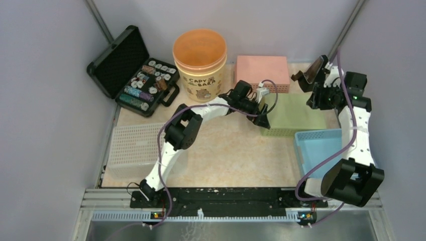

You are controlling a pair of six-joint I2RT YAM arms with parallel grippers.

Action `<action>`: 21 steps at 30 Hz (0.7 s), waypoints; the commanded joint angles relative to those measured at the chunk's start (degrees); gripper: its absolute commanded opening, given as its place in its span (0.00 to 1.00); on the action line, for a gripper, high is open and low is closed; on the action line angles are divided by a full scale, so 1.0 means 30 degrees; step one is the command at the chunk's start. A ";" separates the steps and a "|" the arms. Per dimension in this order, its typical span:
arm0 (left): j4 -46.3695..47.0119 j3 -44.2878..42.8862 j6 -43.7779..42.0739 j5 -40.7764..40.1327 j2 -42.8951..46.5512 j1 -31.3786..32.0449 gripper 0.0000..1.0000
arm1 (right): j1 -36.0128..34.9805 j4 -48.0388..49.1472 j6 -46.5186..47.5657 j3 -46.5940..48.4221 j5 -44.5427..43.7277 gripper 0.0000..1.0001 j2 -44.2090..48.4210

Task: Turn the large container upside down
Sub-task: Move the container to the center of the board.

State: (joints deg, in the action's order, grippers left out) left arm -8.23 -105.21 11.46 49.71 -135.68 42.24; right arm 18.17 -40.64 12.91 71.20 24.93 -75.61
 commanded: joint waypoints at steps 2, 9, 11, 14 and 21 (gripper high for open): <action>0.0309 -0.3027 0.0442 -0.0224 -0.1431 0.0429 0.99 | -0.0035 -0.1044 0.1473 -0.1301 -0.0870 0.44 0.1731; 0.0371 -0.5017 0.0510 0.0032 -0.2838 0.0743 0.99 | -0.0025 -0.1193 0.1897 -0.2231 -0.3180 0.44 0.3393; 0.0505 -0.5400 0.0622 0.0104 -0.3149 0.0773 0.99 | -0.0031 -0.1801 0.2128 -0.2068 -0.3699 0.44 0.3737; 0.0940 -0.5846 0.1025 0.0621 -0.3610 0.0896 0.99 | -0.0042 -0.3398 0.2510 -0.1487 -0.4255 0.44 0.4138; 0.1298 -0.6880 0.1462 0.1643 -0.4460 0.1581 0.99 | -0.0042 -0.6838 0.3693 -0.1496 -0.4012 0.44 0.5002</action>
State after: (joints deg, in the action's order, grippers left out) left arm -7.16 -122.78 14.66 51.66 -147.81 45.06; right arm 18.15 -54.30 21.23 65.78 13.54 -63.51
